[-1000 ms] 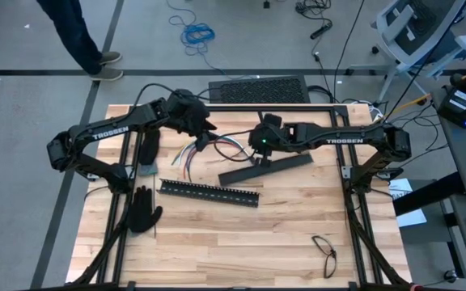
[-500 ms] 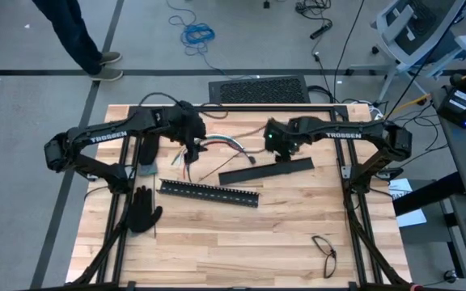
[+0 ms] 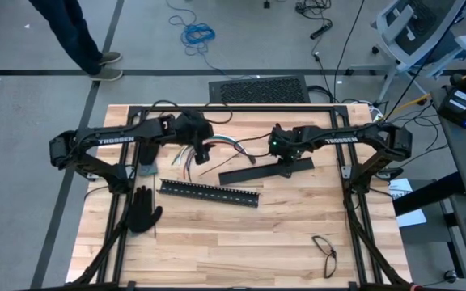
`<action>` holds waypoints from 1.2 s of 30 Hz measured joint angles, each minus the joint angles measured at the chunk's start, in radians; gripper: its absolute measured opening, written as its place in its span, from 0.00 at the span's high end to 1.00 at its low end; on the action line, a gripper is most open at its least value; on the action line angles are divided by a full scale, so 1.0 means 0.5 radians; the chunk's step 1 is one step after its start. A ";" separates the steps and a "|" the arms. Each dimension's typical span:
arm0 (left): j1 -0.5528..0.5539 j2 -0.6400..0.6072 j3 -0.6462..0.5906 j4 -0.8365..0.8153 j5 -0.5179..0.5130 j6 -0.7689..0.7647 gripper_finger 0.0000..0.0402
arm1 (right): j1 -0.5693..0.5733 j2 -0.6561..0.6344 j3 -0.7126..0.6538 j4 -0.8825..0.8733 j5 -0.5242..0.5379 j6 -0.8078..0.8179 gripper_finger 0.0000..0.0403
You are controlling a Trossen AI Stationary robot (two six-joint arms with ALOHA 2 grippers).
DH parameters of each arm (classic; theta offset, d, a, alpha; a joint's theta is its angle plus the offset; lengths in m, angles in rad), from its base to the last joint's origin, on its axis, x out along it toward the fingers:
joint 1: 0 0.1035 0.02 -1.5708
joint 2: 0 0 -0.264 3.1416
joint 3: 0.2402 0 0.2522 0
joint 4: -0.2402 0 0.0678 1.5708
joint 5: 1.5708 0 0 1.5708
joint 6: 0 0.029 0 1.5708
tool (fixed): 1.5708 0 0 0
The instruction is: Ziptie cables
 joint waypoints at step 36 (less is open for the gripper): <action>-0.275 0.410 0.000 0.053 -0.114 -0.331 0.46 | -0.214 0.081 -0.257 0.205 -0.365 -0.038 0.99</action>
